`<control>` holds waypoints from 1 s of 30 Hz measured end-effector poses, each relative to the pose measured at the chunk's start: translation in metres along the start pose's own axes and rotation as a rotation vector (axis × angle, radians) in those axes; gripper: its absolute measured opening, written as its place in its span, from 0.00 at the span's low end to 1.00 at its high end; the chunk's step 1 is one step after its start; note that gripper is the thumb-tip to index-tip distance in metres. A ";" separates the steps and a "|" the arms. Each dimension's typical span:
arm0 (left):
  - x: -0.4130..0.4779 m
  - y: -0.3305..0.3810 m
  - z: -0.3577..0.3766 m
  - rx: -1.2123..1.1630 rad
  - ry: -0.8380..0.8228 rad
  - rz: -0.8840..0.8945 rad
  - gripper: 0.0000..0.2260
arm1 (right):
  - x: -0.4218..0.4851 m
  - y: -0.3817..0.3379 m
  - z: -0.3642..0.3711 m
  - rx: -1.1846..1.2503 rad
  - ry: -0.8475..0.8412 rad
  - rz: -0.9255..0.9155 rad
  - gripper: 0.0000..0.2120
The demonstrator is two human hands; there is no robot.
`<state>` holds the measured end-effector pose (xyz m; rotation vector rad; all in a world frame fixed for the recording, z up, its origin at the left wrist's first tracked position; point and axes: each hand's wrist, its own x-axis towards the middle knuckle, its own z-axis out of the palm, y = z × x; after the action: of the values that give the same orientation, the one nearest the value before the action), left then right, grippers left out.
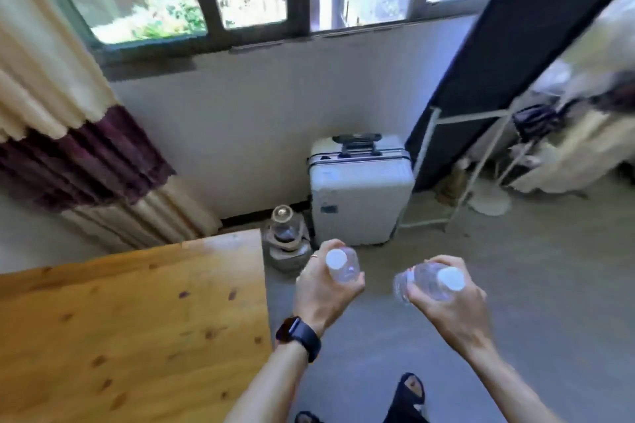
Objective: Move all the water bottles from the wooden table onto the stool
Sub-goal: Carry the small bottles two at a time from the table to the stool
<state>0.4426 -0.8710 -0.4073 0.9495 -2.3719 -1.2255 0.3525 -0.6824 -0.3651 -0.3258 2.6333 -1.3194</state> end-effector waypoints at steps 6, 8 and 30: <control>0.002 0.121 0.133 0.064 -0.414 0.214 0.18 | 0.005 0.096 -0.144 0.056 0.325 0.270 0.18; -0.007 0.153 0.175 0.069 -0.479 0.239 0.16 | 0.004 0.128 -0.184 0.076 0.395 0.321 0.19; -0.081 0.455 0.568 0.239 -1.019 0.718 0.19 | 0.018 0.357 -0.509 0.221 0.962 0.650 0.25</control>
<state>0.0078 -0.2834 -0.3707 -0.6930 -3.1585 -1.2600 0.1644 -0.0895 -0.3523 1.3919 2.7171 -1.7205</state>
